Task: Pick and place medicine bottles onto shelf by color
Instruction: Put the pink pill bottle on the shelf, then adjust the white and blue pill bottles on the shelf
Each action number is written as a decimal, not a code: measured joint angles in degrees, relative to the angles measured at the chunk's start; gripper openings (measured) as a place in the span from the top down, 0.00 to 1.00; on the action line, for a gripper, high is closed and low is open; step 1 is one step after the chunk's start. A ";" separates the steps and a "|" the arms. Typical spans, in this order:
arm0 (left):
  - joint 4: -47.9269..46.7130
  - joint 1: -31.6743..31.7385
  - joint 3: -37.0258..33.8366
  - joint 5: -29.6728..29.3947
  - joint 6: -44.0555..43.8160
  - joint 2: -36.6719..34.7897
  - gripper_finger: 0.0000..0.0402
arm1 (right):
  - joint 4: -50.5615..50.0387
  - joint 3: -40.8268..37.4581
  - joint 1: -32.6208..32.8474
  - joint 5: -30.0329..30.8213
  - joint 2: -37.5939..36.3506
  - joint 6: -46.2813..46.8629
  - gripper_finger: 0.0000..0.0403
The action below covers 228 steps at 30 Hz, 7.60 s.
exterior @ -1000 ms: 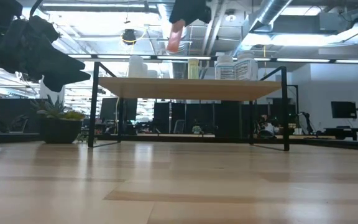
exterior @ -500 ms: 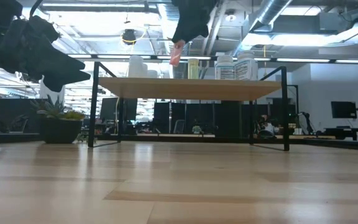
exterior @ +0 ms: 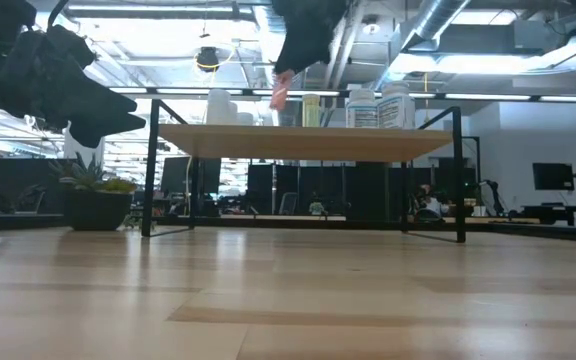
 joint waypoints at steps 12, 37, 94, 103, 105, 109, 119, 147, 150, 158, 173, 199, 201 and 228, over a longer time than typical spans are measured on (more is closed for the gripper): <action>0.02 -0.01 0.00 0.11 -1.01 -0.02 0.47 | -0.68 -0.07 -0.26 0.23 2.85 -1.28 0.74; 0.00 0.00 0.00 0.00 -1.07 0.00 0.47 | -3.68 -0.02 -1.43 0.51 4.62 -1.70 0.74; 0.00 -0.01 0.00 0.02 -1.05 0.00 0.47 | -36.35 17.44 2.94 2.01 -2.93 3.10 0.52; 0.00 -0.01 0.00 0.02 -1.05 0.00 0.47 | -33.58 -0.12 1.65 2.26 -13.21 1.63 0.58; 0.01 -0.01 0.00 -0.03 -1.05 -0.01 0.47 | -33.08 -4.18 0.84 3.06 -15.34 0.03 0.60; 0.02 -0.01 0.00 -0.09 -0.42 0.00 0.47 | -33.01 -11.95 -2.15 4.99 -19.13 -0.61 0.62; 0.02 -0.01 0.00 -0.15 1.67 0.00 0.47 | -25.04 -25.85 -6.90 6.30 -22.83 -0.22 0.68; 0.02 -0.01 0.00 -0.17 2.82 -0.02 0.47 | -15.99 -26.80 0.55 6.20 -22.83 2.37 0.71; 0.02 -0.01 0.00 -0.17 2.82 -0.02 0.47 | -15.94 -26.80 1.13 6.19 -22.83 3.08 0.71; 0.02 -0.01 0.00 -0.17 2.82 -0.02 0.47 | -15.23 -26.80 2.22 3.74 -22.83 7.38 0.71; 0.02 0.01 0.00 -0.20 4.14 -0.02 0.47 | -12.74 -26.62 3.75 -1.43 -18.90 7.42 0.71; 0.02 0.00 0.00 -0.17 3.50 1.11 0.47 | -7.33 -15.78 6.54 4.31 -17.38 2.54 0.71; 0.02 -0.01 0.00 -0.18 3.50 1.11 0.47 | -6.16 -15.74 6.19 7.30 -17.22 -0.03 0.71; 0.01 0.00 0.02 -0.15 3.51 1.49 0.47 | -25.22 2.49 0.11 8.15 1.75 -11.19 0.71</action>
